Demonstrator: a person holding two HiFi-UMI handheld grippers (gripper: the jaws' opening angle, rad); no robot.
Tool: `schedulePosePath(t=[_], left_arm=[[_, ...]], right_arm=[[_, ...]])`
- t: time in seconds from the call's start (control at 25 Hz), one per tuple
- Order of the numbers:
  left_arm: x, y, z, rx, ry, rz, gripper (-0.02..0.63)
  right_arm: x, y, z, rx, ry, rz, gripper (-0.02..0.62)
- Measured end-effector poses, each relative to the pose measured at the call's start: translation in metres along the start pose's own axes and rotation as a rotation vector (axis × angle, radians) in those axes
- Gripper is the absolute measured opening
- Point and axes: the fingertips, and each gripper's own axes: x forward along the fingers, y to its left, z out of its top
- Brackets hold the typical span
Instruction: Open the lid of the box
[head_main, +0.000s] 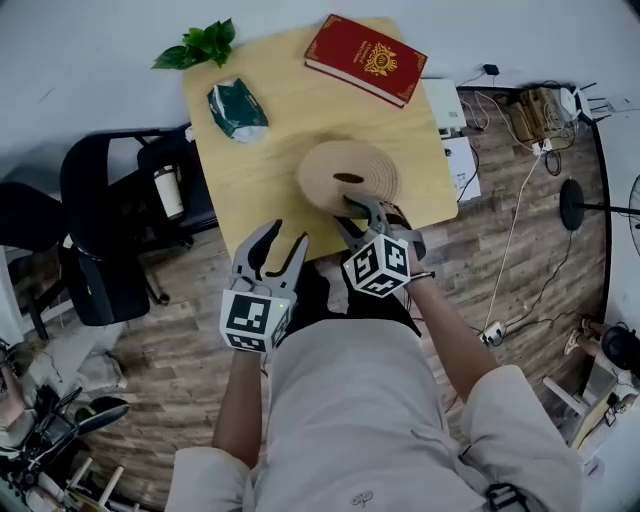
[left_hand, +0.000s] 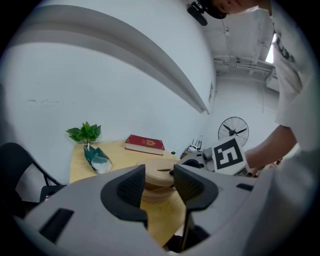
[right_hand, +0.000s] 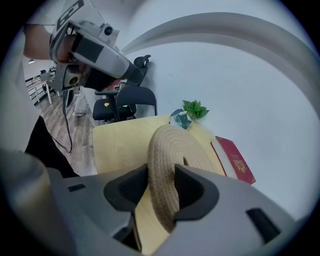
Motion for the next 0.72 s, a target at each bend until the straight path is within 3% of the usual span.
schedulePosePath(t=[0.72], left_arm=[[0.02,-0.019,0.021,-0.006,-0.021,0.121,0.173]], right_arm=[[-0.042,-0.053,0.024,0.131,-0.196,0.082,0.107]])
